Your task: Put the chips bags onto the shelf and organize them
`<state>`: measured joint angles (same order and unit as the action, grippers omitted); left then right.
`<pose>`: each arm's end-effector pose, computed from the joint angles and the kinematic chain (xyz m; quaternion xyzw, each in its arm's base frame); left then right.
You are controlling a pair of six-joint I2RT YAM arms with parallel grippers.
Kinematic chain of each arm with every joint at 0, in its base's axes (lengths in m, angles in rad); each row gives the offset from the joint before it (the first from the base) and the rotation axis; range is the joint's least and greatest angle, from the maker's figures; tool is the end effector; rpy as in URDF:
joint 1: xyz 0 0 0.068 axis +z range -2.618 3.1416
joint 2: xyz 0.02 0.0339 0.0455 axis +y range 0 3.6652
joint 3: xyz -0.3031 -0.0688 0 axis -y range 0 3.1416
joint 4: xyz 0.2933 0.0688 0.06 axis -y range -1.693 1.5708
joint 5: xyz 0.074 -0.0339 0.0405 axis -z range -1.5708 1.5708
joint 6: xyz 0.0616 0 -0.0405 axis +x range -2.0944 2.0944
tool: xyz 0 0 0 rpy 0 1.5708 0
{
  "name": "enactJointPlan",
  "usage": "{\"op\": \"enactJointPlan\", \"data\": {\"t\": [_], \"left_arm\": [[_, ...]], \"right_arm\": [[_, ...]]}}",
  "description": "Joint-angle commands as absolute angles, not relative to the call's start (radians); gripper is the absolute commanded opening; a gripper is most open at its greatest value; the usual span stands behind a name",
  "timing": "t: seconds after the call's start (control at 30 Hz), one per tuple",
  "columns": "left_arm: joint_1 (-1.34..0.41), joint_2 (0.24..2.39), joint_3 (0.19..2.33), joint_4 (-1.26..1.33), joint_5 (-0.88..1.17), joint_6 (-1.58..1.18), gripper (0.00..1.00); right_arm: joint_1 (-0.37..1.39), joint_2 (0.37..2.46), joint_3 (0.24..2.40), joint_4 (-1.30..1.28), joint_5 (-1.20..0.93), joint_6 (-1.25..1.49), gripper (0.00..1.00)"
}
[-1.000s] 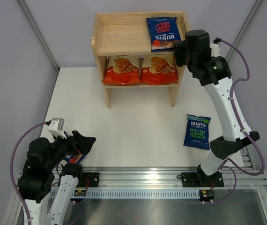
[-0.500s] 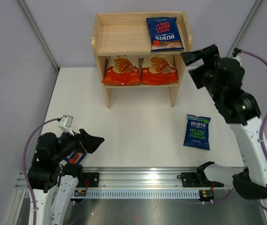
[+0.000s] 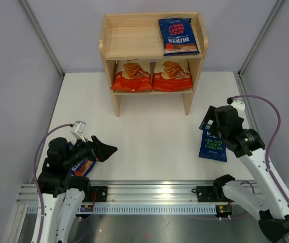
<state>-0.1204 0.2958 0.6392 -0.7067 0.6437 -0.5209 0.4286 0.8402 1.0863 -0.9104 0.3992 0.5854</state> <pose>0.0961 -0.0489 0.3133 0.0207 0.8011 -0.4169 0.4291 0.1833 0.0574 0.3883 0.1556 0.8717 0.0526 0.4618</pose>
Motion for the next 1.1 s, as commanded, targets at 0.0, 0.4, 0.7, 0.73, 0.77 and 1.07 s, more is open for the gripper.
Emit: {"op": "enactJointPlan", "data": {"t": [0.0,0.4,0.7,0.73,0.77,1.07], "left_arm": [[-0.121,0.325,0.664,-0.719,0.646,-0.436,0.99],[-0.129,0.301,0.779,-0.81,0.732,-0.36,0.99],[-0.196,0.278,0.804,-0.819,0.724,-0.339,0.99],[-0.212,0.276,0.825,-0.831,0.732,-0.337,0.99],[-0.218,0.27,0.833,-0.834,0.733,-0.336,0.99],[-0.27,0.258,0.859,-0.856,0.712,-0.319,0.99]], "right_arm": [[0.304,0.85,1.02,-0.884,0.485,0.548,0.99],[-0.324,1.117,0.804,-0.384,0.101,0.462,0.99],[-0.449,1.33,0.812,-0.362,-0.219,0.321,1.0],[-0.451,1.342,0.802,-0.335,-0.285,0.316,1.0],[-0.453,1.35,0.79,-0.325,-0.311,0.319,1.0],[-0.465,1.493,0.828,-0.394,-0.321,0.267,0.93]]}}
